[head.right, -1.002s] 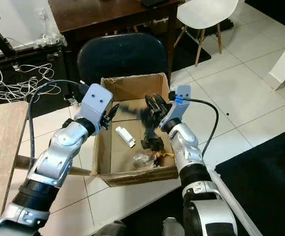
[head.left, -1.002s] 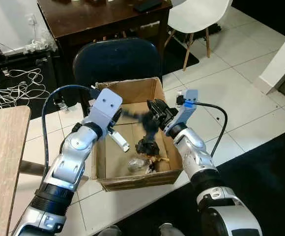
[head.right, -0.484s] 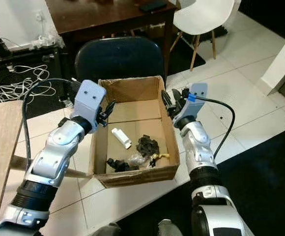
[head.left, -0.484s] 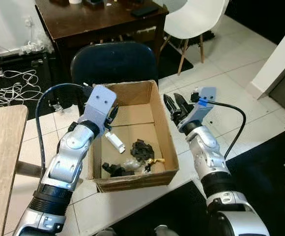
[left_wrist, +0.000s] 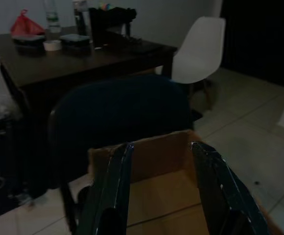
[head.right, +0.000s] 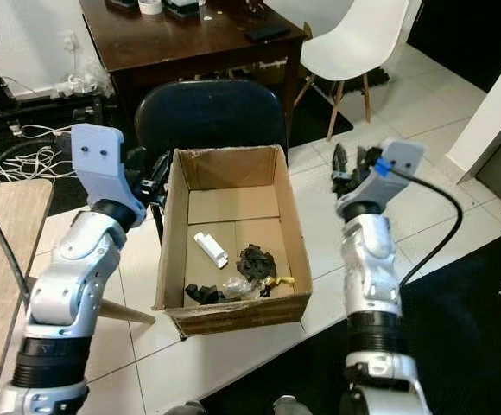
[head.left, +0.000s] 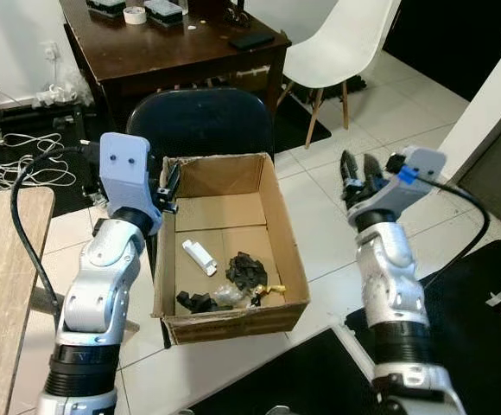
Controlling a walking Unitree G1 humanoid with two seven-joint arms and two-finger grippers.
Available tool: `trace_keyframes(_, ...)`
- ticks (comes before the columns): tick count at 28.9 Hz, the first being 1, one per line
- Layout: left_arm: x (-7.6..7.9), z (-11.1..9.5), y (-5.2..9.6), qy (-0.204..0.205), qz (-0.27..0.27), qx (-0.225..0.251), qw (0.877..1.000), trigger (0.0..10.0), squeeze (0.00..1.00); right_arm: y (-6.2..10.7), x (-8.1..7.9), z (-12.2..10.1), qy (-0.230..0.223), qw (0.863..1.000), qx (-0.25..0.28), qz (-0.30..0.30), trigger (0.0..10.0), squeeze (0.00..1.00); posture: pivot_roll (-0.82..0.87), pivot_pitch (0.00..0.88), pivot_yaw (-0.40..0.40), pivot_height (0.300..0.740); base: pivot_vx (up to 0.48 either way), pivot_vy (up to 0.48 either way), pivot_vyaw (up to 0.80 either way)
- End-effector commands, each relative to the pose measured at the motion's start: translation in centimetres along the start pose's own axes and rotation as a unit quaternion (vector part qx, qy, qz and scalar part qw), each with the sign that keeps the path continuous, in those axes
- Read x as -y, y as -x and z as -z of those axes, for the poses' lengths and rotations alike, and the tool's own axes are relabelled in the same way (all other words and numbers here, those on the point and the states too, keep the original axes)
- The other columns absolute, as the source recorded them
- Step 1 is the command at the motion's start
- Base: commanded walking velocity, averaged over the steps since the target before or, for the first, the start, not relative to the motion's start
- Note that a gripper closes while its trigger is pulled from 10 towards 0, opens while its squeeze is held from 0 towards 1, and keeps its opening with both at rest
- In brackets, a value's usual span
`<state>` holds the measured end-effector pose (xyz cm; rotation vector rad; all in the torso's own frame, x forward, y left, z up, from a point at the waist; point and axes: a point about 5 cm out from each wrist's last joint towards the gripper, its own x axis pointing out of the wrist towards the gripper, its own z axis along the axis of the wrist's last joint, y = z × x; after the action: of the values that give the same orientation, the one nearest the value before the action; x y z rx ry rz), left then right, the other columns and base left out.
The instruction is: Picking trash to rubbish bin
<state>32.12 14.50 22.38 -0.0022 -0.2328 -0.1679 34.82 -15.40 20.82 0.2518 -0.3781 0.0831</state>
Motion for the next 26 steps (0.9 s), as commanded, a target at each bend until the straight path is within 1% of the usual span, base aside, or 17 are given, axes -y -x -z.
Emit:
trace_keyframes(1,0.3,0.4,0.1,0.006,0.002,-0.013,1.0,10.0,0.0,0.3,-0.4,-0.1,-0.002,1.0,-0.004,0.0,10.0,0.0,0.11,0.088,-0.012,0.74,0.0,0.0,0.0)
trace_keyframes(2,0.4,0.4,0.0,0.006,0.004,-0.014,1.0,10.0,0.0,0.5,-0.8,0.1,-0.006,1.0,-0.007,-0.001,10.0,0.0,0.11,0.09,-0.014,0.74,0.0,0.0,0.0)
trace_keyframes(3,0.4,0.4,0.0,0.006,0.004,-0.014,1.0,10.0,0.0,0.5,-0.8,0.1,-0.006,1.0,-0.007,-0.001,10.0,0.0,0.11,0.09,-0.014,0.74,0.0,0.0,0.0)
trace_keyframes(6,0.6,0.4,0.0,0.009,0.008,-0.018,1.0,10.0,0.0,0.7,-1.5,0.3,-0.013,1.0,-0.015,-0.005,10.0,0.0,0.11,0.09,-0.014,0.74,0.0,0.0,0.0)
trace_keyframes(9,0.6,0.4,0.0,0.012,0.01,-0.021,1.0,10.0,0.0,0.9,-1.7,0.5,-0.016,1.0,-0.022,-0.008,10.0,0.0,0.11,0.09,-0.014,0.74,0.0,0.0,0.0)
trace_keyframes(13,0.7,0.5,0.0,0.021,0.01,-0.029,0.999,10.0,0.0,1.1,-1.8,0.5,-0.017,0.999,-0.028,-0.009,10.0,0.0,0.11,0.09,-0.014,0.74,0.0,0.0,0.0)
trace_keyframes(19,0.8,0.7,0.0,0.017,0.01,-0.032,0.999,10.0,0.0,1.3,-1.8,0.7,-0.019,0.999,-0.036,-0.008,10.0,0.0,0.11,0.092,-0.014,0.74,0.0,0.0,0.0)
trace_keyframes(26,1.1,0.6,0.1,0.03,0.014,-0.035,0.999,10.0,0.0,1.5,-2.1,0.8,-0.021,0.999,-0.047,-0.01,10.0,0.0,0.11,0.092,-0.014,0.74,0.0,0.0,0.0)
